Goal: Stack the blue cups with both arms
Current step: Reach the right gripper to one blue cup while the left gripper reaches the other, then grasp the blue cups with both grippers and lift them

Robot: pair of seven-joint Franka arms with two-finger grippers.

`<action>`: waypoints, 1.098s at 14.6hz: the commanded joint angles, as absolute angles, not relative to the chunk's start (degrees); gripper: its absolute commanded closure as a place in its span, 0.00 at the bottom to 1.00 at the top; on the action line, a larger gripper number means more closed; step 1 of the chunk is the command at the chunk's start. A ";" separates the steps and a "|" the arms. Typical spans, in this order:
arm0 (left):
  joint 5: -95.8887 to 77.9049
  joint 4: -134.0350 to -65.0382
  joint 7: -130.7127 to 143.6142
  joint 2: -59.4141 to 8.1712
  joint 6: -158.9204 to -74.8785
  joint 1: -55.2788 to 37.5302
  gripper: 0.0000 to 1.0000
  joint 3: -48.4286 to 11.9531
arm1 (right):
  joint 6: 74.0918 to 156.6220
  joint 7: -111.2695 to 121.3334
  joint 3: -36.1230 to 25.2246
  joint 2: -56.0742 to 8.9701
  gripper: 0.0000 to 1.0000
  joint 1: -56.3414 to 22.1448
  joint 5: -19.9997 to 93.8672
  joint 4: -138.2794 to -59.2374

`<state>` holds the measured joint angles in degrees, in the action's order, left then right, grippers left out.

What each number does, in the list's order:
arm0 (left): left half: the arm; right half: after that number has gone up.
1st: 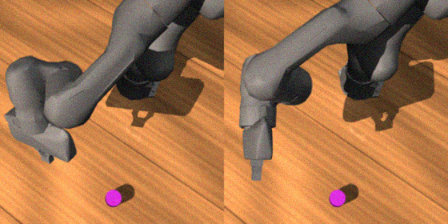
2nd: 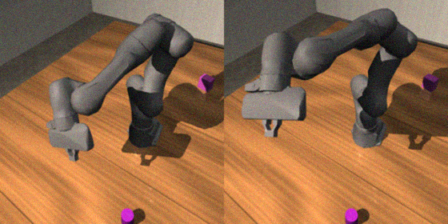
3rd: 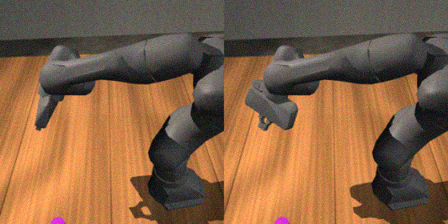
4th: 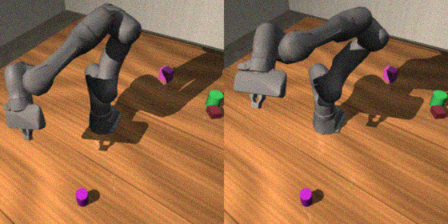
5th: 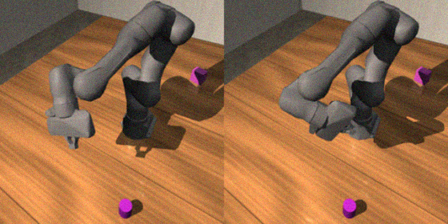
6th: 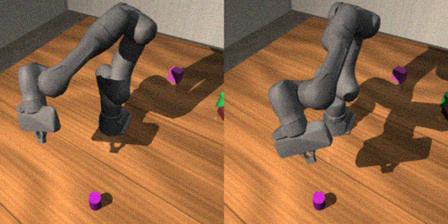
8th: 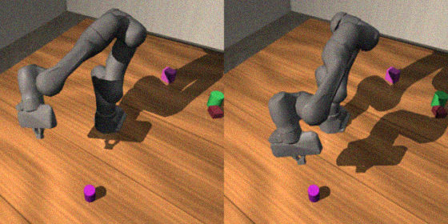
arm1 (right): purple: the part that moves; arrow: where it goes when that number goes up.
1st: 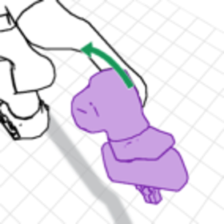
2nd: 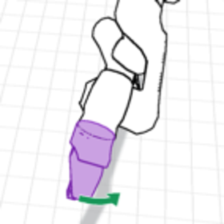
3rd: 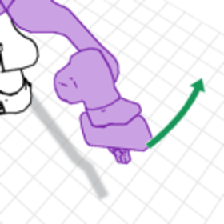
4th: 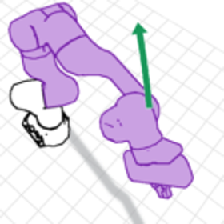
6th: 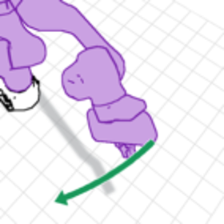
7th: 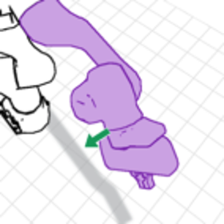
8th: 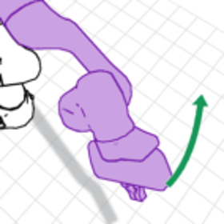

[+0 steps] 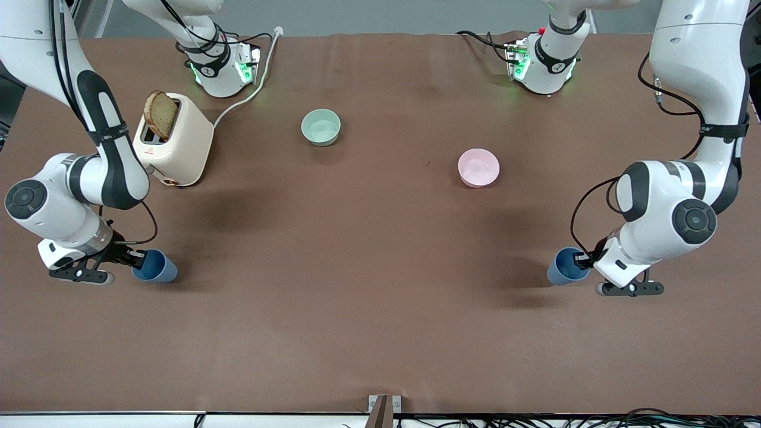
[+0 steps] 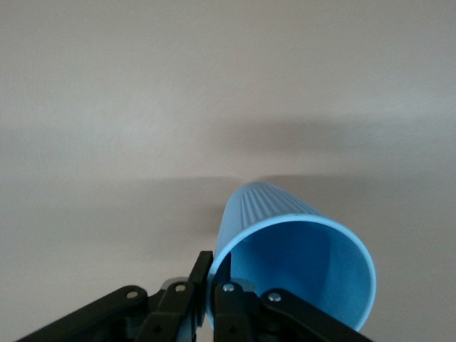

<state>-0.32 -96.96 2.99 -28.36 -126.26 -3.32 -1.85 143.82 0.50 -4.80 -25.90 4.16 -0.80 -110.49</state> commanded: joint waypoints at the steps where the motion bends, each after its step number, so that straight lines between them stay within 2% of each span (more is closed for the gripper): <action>1: 0.70 -90.38 2.20 -27.68 -118.42 -4.04 1.00 -6.83 | 139.95 -0.88 -4.66 -25.06 1.00 4.31 -1.14 -109.26; 3: 0.62 -86.33 2.20 -29.69 -115.67 -4.91 1.00 -12.02 | 132.40 -0.79 -4.66 -22.60 1.00 4.39 -1.14 -106.19; 6: 0.53 -83.25 2.28 -33.47 -115.75 -9.73 1.00 -15.55 | 121.23 -0.97 -4.66 -17.95 1.00 4.22 -1.14 -100.74; 11: 0.62 -77.00 2.29 -39.98 -116.19 -22.39 1.00 -15.12 | 103.92 -0.70 -4.57 -10.91 0.99 3.61 -1.32 -92.74; 16: 5.53 -75.41 -0.52 -42.01 -118.91 -27.95 1.00 -14.94 | 94.51 -1.23 -4.48 -0.72 0.98 1.42 -1.14 -92.55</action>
